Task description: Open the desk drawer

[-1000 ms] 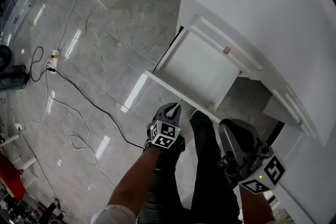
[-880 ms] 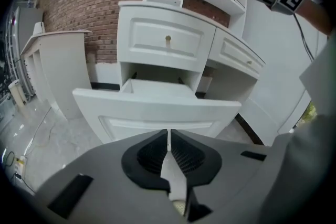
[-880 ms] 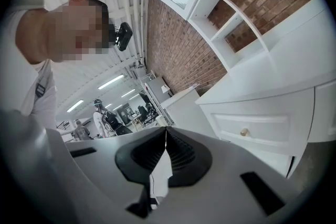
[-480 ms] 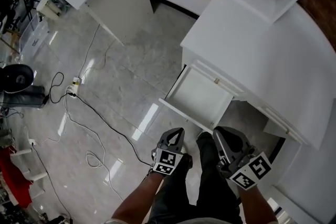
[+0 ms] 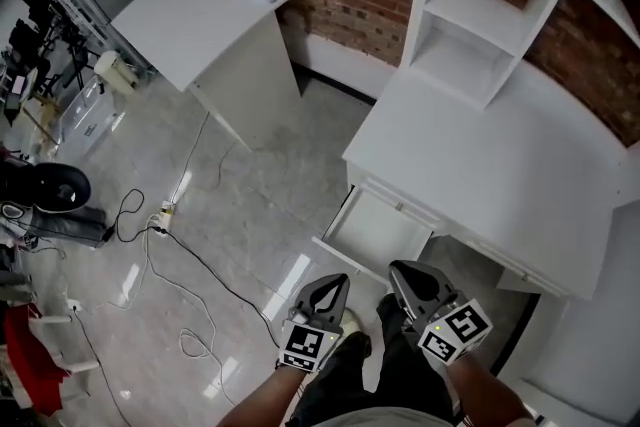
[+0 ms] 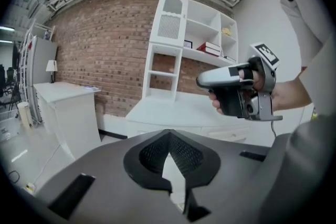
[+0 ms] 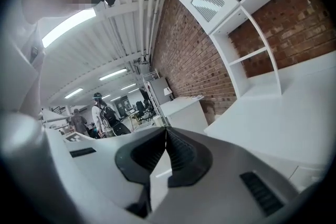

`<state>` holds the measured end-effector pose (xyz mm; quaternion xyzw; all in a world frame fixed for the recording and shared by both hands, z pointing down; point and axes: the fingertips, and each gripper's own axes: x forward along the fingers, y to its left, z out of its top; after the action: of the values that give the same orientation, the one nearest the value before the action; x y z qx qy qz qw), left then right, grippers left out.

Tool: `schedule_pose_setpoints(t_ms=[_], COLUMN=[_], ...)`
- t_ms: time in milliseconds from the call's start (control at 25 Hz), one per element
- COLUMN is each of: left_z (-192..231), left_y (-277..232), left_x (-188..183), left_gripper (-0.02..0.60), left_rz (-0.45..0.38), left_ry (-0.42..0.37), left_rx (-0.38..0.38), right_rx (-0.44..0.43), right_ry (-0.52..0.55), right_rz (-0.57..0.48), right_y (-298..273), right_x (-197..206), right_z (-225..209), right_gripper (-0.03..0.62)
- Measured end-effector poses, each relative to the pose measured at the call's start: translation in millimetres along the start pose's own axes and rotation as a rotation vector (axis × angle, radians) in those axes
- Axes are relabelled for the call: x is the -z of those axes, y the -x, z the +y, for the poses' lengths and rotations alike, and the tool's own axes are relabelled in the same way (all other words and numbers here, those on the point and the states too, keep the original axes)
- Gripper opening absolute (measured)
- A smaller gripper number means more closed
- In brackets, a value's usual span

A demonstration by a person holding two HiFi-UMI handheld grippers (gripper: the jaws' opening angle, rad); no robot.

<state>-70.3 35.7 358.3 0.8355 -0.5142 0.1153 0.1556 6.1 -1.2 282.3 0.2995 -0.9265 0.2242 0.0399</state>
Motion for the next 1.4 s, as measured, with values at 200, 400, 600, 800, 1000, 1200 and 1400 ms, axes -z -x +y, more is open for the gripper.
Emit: schedule_pose_setpoints(t_ms=[200, 400, 600, 800, 1000, 1200, 1400], left_z=[2.7, -1.4, -13.3, -19.5, -23.3, -26.6, -24.7], left_y=[13.8, 21.1, 35.1, 42.0, 48.7, 58.8, 62.1], left_x=[-62.7, -111.1, -159.7, -200.0, -222.9, -230.3, -228.8], left_gripper=[0.012, 0.012, 0.012, 0.012, 0.012, 0.012, 0.012], left_rz=[-0.073, -0.119, -0.139, -0.174, -0.203, -0.218, -0.221], left_ry=[-0.006, 0.013, 0.058, 0.047, 0.034, 0.028, 0.03], left_rx=[-0.019, -0.017, -0.004, 0.011, 0.022, 0.024, 0.014], right_rx=[-0.012, -0.011, -0.012, -0.027, -0.03, -0.025, -0.035], right_ry=[0.025, 0.052, 0.089, 0.142, 0.163, 0.181, 0.186], right_rz=[-0.029, -0.044, -0.068, -0.095, -0.1, -0.092, -0.088], right_y=[2.2, 5.4, 11.7, 12.8, 18.0, 21.3, 18.9], right_x=[-31.9, -59.0, -92.7, -119.8, -133.1, -134.4, -133.9], right_z=[10.0, 17.7, 32.5, 47.0, 55.2, 65.7, 71.6], right_gripper=[0.018, 0.018, 0.018, 0.017, 0.017, 0.017, 0.017])
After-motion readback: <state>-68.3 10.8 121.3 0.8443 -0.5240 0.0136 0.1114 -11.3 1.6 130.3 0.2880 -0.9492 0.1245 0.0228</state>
